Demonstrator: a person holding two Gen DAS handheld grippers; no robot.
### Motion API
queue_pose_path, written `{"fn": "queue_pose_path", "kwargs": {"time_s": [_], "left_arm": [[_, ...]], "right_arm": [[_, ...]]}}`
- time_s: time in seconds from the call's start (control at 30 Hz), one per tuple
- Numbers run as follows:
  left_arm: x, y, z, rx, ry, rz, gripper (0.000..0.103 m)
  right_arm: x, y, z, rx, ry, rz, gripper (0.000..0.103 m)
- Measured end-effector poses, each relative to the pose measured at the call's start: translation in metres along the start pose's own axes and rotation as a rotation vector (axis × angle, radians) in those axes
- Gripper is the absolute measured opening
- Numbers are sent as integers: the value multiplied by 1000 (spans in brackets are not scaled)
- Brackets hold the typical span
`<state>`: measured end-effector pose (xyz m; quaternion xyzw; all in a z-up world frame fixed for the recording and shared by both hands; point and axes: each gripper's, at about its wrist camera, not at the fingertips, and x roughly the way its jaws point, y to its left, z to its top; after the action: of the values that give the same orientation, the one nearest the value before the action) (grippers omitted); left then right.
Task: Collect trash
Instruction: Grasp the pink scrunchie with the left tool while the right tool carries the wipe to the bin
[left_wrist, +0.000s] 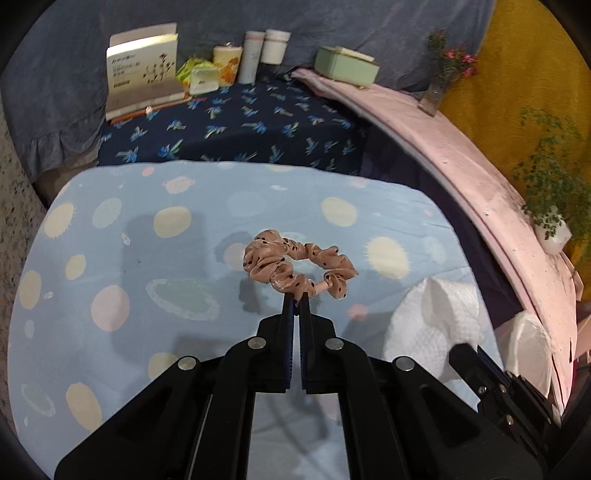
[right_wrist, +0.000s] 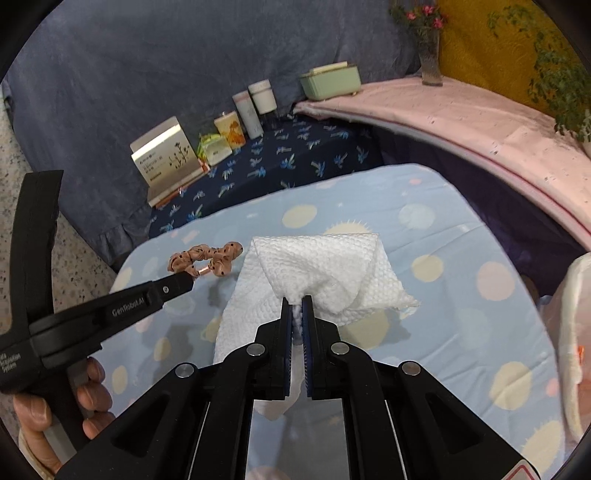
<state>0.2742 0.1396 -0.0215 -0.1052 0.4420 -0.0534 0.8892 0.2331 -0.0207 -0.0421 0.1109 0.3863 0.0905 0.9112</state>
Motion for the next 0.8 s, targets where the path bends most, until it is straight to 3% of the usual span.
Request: {"fn": "queue_pose_path", "kwargs": {"time_s": [0.43, 0.8], "left_arm": [[-75, -117, -27, 163, -79, -95, 2], [-96, -230, -69, 337, -81, -192, 2]], "right_arm": [[-120, -65, 8, 73, -202, -51, 6], [-200, -155, -9, 174, -310, -166, 6]]}}
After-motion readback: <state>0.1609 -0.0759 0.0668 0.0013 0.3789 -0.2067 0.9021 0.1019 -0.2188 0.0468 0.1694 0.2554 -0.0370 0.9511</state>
